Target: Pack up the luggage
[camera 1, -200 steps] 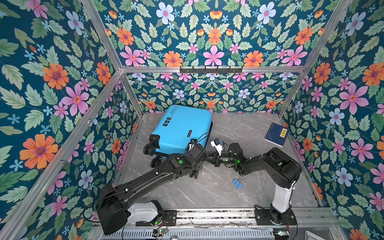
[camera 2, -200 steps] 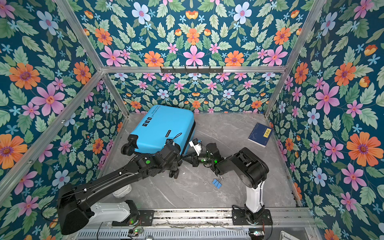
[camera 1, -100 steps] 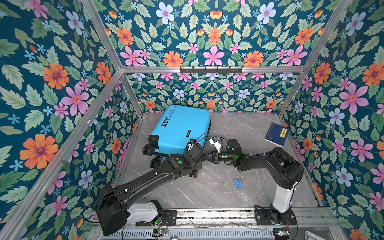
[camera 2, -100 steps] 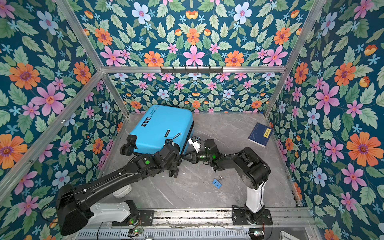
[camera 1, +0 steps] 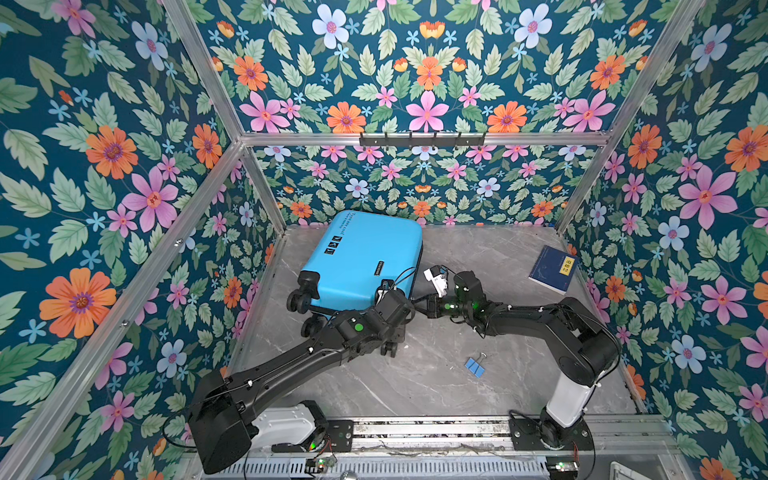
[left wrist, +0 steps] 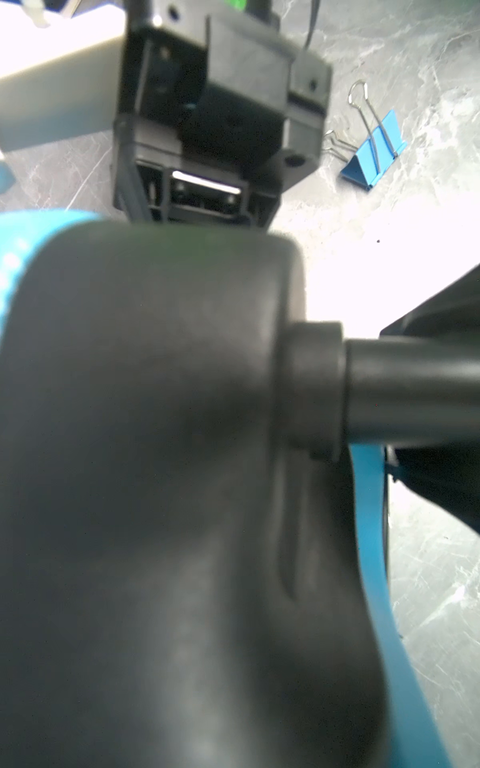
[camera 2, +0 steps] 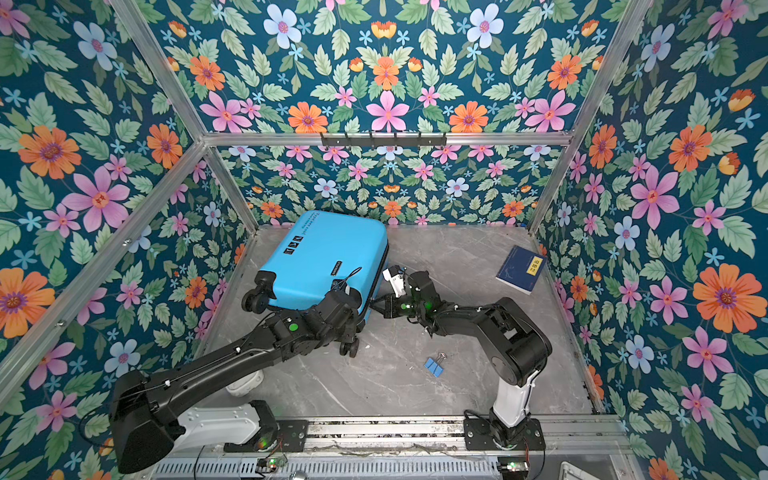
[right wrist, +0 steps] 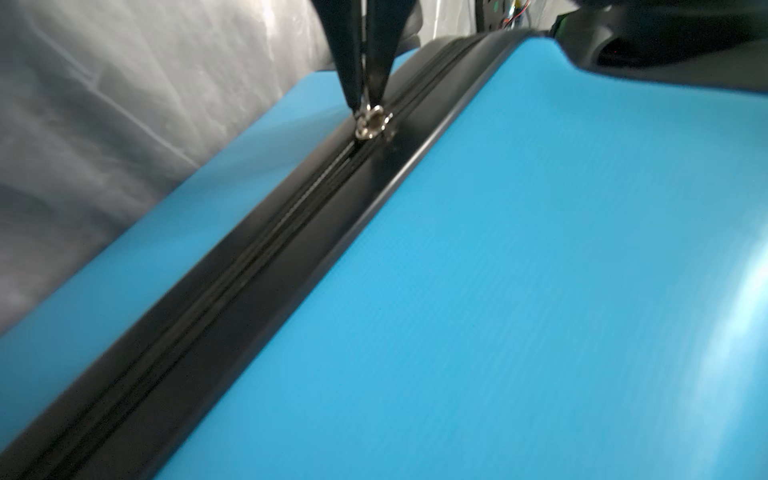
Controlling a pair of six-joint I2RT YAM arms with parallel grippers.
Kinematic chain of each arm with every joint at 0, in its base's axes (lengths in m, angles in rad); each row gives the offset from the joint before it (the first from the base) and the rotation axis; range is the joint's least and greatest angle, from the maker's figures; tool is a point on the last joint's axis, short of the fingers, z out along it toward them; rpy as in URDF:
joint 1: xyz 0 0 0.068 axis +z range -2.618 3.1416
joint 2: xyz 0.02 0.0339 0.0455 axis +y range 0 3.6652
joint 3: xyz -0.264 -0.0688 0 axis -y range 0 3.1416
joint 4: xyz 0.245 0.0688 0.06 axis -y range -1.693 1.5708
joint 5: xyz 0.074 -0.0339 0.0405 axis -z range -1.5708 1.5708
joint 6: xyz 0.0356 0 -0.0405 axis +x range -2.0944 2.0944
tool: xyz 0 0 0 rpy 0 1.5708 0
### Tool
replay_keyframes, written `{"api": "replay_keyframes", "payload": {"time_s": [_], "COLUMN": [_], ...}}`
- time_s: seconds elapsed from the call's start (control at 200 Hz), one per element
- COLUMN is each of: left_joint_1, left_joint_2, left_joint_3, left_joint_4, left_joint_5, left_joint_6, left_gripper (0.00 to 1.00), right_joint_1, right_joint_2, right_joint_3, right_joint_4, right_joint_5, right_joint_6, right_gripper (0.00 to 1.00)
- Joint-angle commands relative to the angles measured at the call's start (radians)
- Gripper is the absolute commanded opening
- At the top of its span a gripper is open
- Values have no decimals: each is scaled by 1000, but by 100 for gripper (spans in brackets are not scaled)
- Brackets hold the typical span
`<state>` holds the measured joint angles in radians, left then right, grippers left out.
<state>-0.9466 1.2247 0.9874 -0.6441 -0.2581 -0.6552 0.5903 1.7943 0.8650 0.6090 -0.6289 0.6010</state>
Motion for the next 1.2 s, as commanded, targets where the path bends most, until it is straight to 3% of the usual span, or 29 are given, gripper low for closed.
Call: {"api": "replay_keyframes", "payload": {"time_s": [0.0,0.5,1.19], "left_joint_1": [-4,-9,-57], "left_joint_2": [-19,-34,2], "left_joint_3": [-1,-18,-23], "left_joint_4": [94,124,170], "left_joint_5": [18,60,134], "left_joint_6": [21,36,80], "left_gripper": [0,0,0], "right_joint_1": [-13,-45,-174], "right_joint_2": [-4,-27,-54], "right_joint_3": [3,49,86], "right_joint_4": [-23,-103,-196], "right_joint_5": [121,209,222], "right_joint_6": [1,-32,-75], "right_gripper": [0,0,0]}}
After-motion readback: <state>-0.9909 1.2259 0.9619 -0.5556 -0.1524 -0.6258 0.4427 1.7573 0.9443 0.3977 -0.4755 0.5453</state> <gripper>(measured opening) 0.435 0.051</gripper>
